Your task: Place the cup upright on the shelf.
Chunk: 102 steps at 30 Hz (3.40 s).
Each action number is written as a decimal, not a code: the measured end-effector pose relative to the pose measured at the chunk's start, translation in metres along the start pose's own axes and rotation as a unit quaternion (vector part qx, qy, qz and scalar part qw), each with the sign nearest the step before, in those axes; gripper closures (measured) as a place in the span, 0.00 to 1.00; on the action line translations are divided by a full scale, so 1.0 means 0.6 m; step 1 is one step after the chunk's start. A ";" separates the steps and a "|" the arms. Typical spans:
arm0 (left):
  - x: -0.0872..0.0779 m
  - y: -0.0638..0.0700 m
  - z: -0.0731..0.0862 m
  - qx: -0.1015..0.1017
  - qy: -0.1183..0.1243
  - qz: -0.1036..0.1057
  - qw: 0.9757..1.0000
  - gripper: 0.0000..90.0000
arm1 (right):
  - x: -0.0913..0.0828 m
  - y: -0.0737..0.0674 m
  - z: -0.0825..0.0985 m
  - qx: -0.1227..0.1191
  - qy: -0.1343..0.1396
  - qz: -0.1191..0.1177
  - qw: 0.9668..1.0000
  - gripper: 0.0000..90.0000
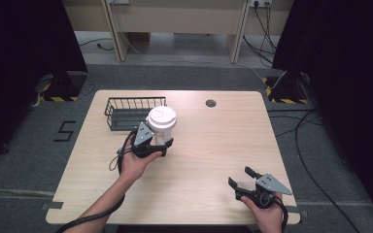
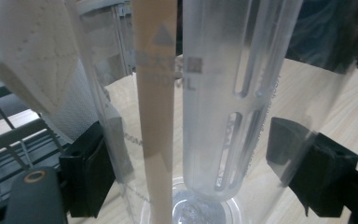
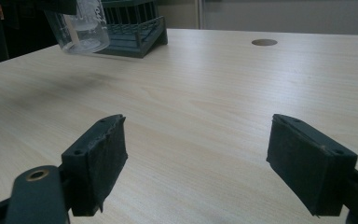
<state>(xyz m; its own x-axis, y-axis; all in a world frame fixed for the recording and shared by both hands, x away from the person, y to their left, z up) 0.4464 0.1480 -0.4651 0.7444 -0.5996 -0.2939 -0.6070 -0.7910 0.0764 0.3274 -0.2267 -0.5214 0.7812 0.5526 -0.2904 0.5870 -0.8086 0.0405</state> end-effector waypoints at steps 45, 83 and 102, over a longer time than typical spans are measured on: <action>-0.006 -0.078 -0.057 -0.002 0.014 -0.055 0.998 0.20 | 0.000 0.001 0.000 0.007 -0.001 -0.001 1.000 0.22; 0.008 -0.163 -0.114 -0.023 0.024 -0.110 0.993 0.20 | 0.001 0.002 0.000 0.006 -0.002 -0.002 1.000 0.22; 0.033 -0.203 -0.149 -0.031 0.034 -0.134 0.990 0.20 | 0.000 0.001 0.000 0.000 -0.001 -0.002 1.000 0.22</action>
<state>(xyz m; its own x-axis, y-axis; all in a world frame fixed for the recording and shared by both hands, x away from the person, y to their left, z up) 0.5598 0.2218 -0.3949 0.8948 -0.3719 -0.2472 -0.3679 -0.9277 0.0639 0.3279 -0.2271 -0.5214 0.7790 0.5548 -0.2922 0.5894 -0.8069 0.0392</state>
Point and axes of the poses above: each handheld gripper's, and its own axes: x roughly forward along the jaws, z roughly out of its underside, y roughly to its right, the point moved 2 cm from there along x, roughly forward along the jaws, and after that the axes turned 8 degrees about -x, right-handed, at the moved point
